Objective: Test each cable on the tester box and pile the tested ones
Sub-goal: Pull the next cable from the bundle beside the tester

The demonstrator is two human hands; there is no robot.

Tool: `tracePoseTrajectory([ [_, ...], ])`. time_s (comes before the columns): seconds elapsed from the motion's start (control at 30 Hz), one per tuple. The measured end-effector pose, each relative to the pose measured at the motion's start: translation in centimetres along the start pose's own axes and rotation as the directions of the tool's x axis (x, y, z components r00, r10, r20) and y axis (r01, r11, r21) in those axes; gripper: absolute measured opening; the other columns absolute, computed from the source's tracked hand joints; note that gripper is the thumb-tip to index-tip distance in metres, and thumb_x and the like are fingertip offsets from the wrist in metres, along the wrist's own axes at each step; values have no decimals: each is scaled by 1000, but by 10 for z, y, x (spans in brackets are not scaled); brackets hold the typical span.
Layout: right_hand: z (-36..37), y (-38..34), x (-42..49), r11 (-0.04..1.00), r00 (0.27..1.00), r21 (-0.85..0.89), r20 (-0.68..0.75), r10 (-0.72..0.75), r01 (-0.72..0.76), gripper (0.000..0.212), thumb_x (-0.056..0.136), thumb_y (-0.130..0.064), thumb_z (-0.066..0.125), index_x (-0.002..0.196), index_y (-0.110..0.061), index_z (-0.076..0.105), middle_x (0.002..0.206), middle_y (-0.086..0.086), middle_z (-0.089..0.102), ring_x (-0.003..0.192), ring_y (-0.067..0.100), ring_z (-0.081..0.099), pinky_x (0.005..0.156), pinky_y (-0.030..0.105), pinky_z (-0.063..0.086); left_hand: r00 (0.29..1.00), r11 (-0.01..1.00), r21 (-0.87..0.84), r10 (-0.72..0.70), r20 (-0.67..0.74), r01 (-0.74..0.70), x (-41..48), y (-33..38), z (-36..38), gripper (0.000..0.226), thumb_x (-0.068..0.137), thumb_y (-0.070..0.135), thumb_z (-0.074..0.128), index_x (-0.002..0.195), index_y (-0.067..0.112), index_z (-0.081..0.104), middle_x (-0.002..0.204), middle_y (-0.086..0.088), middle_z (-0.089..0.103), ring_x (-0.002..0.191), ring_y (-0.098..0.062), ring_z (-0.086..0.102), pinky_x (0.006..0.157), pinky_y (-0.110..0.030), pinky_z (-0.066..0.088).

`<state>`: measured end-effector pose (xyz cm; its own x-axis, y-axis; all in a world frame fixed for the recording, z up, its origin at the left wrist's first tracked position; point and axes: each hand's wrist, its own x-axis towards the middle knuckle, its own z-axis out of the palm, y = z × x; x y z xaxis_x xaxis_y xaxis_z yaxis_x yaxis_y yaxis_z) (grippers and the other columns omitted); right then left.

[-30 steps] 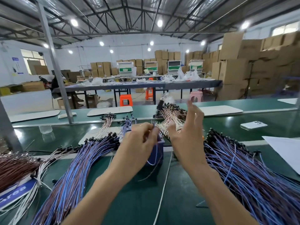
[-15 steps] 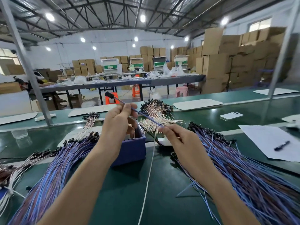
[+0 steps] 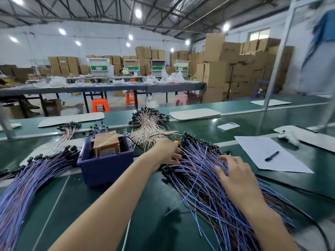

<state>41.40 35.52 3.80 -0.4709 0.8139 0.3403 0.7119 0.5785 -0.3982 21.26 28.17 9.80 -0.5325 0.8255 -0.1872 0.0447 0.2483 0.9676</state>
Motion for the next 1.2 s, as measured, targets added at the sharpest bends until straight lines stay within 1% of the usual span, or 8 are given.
tracePoseTrajectory([
  [0.1, 11, -1, -11, 997, 995, 78, -99, 0, 7, 35, 102, -36, 48, 135, -27, 54, 133, -2, 55, 121, 19, 49, 101, 37, 42, 997, 993, 115, 21, 71, -29, -1, -29, -6, 23, 109, 17, 38, 127, 12, 51, 115, -8, 62, 87, -18, 66, 62, -27, 60],
  [0.3, 45, -64, -26, 923, 946, 242, -203, -253, 299, 26, 100, -26, 52, 124, -26, 61, 117, -9, 61, 109, 12, 54, 96, 29, 43, 983, 962, 270, -25, 182, -26, -30, -78, -62, 23, 106, 34, 49, 119, 19, 61, 110, -8, 72, 85, -18, 73, 71, -31, 60],
  [0.5, 105, -152, -42, 778, 863, 439, 13, -505, 449, 24, 103, -26, 47, 122, -29, 61, 117, -10, 65, 106, 14, 60, 89, 32, 48, 993, 929, 356, -117, 17, 103, -79, -109, -146, 26, 105, 35, 49, 117, 17, 64, 106, -5, 72, 78, -14, 72, 64, -25, 57],
  [0.7, 156, -213, -39, 796, 777, 393, 255, -575, 460, 27, 104, -31, 39, 124, -34, 58, 117, -11, 68, 100, 18, 63, 75, 33, 44, 961, 912, 367, -86, -264, 183, -114, -142, -234, 20, 105, 28, 49, 113, 16, 64, 98, -2, 72, 67, -9, 70, 54, -24, 52],
  [0.83, 185, -227, -29, 841, 754, 267, 375, -540, 470, 28, 104, -34, 38, 122, -30, 58, 119, -5, 66, 102, 23, 63, 81, 36, 50, 864, 925, 334, 11, -504, 183, -121, -160, -282, 20, 105, 16, 47, 103, 13, 67, 86, -1, 70, 60, -11, 60, 53, -23, 46],
  [0.97, 205, -223, -29, 840, 788, 242, 296, -540, 485, 21, 102, -35, 39, 113, -34, 56, 113, -12, 66, 94, 16, 65, 68, 31, 41, 676, 833, 479, 186, -713, 276, -118, -173, -334, 23, 102, 16, 47, 110, 13, 67, 89, -6, 71, 60, -16, 54, 58, -27, 42],
  [1.1, 215, -219, -24, 848, 813, 286, 269, -517, 445, 21, 101, -35, 39, 110, -37, 58, 109, -16, 67, 93, 11, 65, 67, 30, 38, 543, 771, 449, 162, -824, 451, -103, -187, -373, 31, 103, 18, 43, 121, 5, 65, 111, -20, 69, 97, -36, 64, 82, -39, 47],
  [1.2, 219, -217, -22, 846, 820, 338, 266, -507, 413, 20, 100, -34, 42, 107, -38, 60, 103, -18, 67, 86, 8, 63, 66, 30, 37, 551, 734, 467, 152, -821, 493, -89, -196, -385, 32, 104, 15, 42, 116, -1, 66, 118, -26, 66, 106, -39, 60, 86, -39, 44],
])
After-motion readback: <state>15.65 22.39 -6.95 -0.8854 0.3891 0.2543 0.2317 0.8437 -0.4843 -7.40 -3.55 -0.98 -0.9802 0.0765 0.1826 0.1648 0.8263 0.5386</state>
